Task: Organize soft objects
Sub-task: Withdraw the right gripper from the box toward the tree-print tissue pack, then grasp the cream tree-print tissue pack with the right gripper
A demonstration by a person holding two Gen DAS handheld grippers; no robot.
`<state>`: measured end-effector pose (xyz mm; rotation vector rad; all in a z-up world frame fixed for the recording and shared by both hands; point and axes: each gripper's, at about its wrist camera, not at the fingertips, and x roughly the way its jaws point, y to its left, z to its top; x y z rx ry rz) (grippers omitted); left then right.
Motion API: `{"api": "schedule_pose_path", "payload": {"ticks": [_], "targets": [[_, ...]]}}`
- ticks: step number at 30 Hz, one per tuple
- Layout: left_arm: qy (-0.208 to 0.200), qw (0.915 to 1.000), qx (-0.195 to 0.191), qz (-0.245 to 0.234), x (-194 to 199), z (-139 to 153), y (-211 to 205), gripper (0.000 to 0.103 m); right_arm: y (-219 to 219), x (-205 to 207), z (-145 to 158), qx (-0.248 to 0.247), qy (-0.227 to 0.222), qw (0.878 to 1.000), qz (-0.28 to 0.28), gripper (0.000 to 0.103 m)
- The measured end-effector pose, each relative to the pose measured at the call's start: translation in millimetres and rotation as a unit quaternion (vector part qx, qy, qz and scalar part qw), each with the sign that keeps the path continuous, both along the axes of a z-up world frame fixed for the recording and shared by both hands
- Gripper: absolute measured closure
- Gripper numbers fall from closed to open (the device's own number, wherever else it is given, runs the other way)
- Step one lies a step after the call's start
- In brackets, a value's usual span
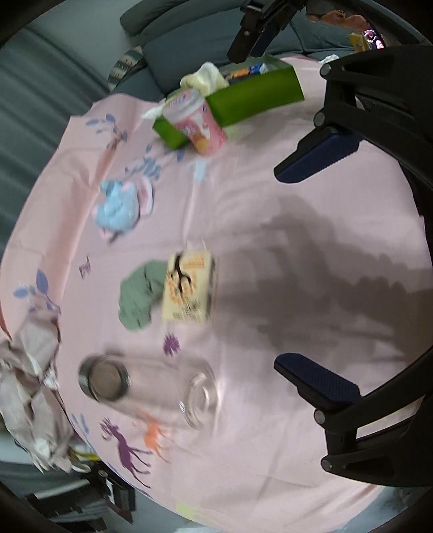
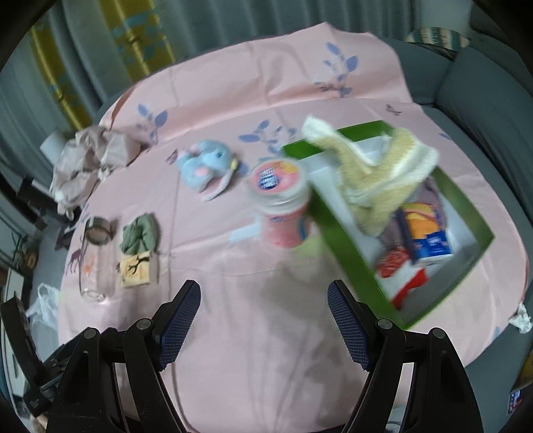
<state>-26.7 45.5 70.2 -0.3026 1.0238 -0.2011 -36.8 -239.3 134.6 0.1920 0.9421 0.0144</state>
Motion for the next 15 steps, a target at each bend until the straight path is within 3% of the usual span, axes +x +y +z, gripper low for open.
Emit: {"api": "schedule_pose_path", "payload": {"ticks": [10, 15], "targets": [[0.022, 0.9995, -0.002, 0.025, -2, -16, 25, 0.001, 73, 33, -24, 0.022, 0.046, 0.996, 0.07, 0.023], [0.038, 0.9987, -0.004, 0.034, -1, -22, 35, 0.001, 120, 59, -41, 0.03, 0.076, 0.991, 0.109, 0.017]]}}
